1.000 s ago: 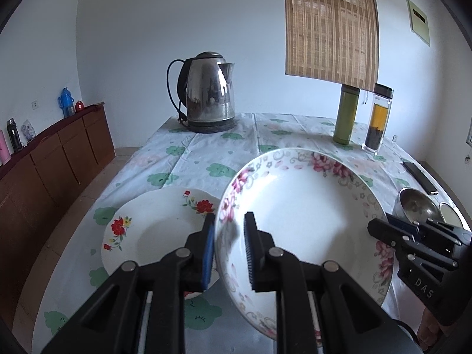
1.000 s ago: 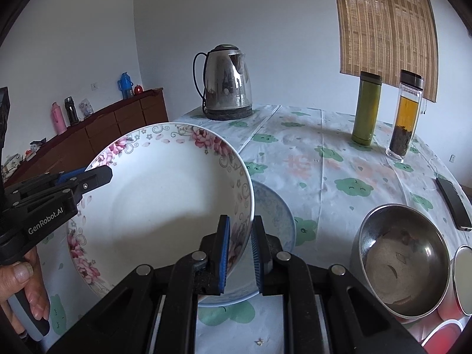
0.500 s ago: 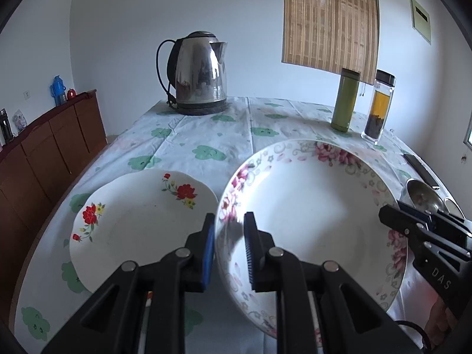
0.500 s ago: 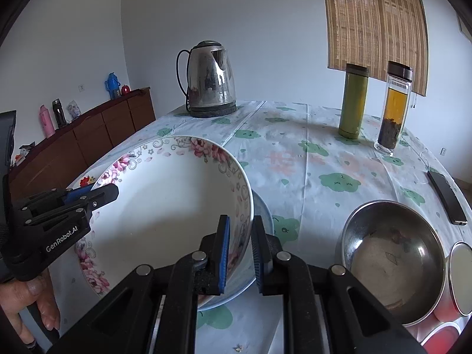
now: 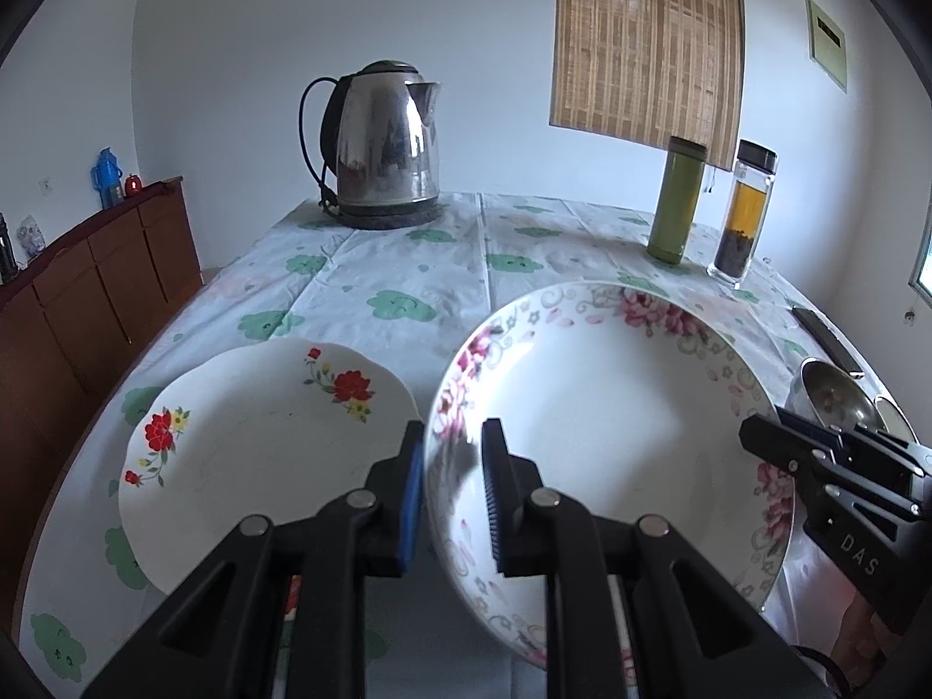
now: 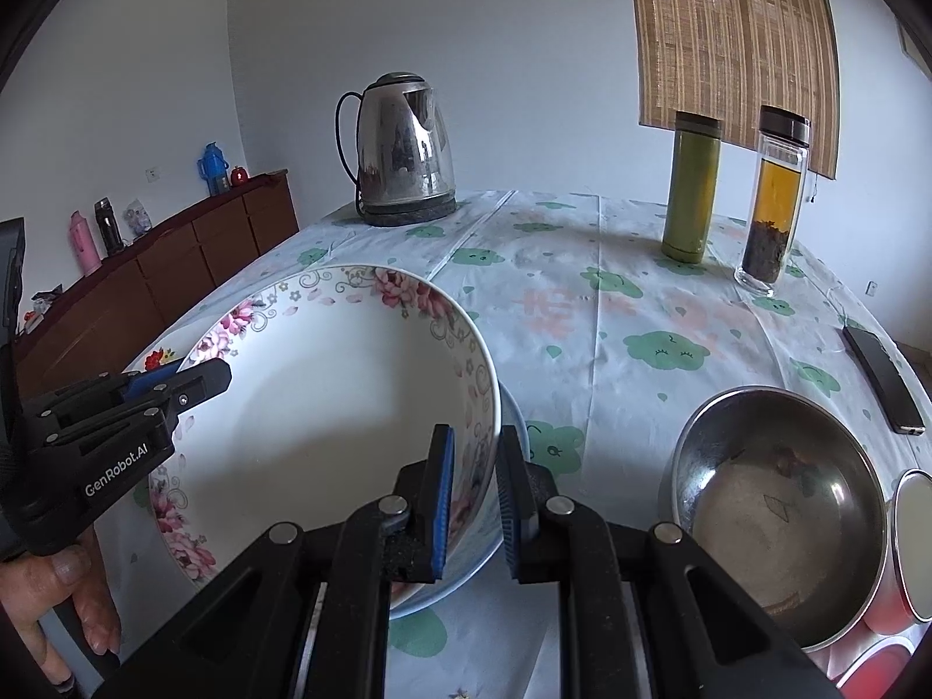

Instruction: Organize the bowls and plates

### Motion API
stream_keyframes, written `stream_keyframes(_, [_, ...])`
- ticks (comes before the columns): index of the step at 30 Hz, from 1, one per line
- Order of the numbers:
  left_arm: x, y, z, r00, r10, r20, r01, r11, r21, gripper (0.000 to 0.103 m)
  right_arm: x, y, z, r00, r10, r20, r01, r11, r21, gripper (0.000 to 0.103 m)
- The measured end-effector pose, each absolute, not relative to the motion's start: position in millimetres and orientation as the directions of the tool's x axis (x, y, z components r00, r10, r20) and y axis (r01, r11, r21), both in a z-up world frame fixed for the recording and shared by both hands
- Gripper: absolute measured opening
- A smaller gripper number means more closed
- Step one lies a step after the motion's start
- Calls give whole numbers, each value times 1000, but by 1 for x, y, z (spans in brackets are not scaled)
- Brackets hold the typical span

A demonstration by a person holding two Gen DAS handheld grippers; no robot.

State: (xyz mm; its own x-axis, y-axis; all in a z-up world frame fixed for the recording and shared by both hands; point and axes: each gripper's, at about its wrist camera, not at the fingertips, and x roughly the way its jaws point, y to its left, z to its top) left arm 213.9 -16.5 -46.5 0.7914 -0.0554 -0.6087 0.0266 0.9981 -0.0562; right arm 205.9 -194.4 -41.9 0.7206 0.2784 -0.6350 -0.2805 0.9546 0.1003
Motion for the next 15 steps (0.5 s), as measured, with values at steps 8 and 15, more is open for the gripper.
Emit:
stream_keyframes(8, [217, -16, -49, 790, -65, -609, 32, 997, -65, 15, 211, -193, -48, 711, 267, -650, -274, 957, 93, 16])
stream_keyframes(15, [222, -18, -54, 779, -82, -621, 48, 996, -71, 15, 214, -195, -51, 710, 256, -656, -261, 961, 92, 16])
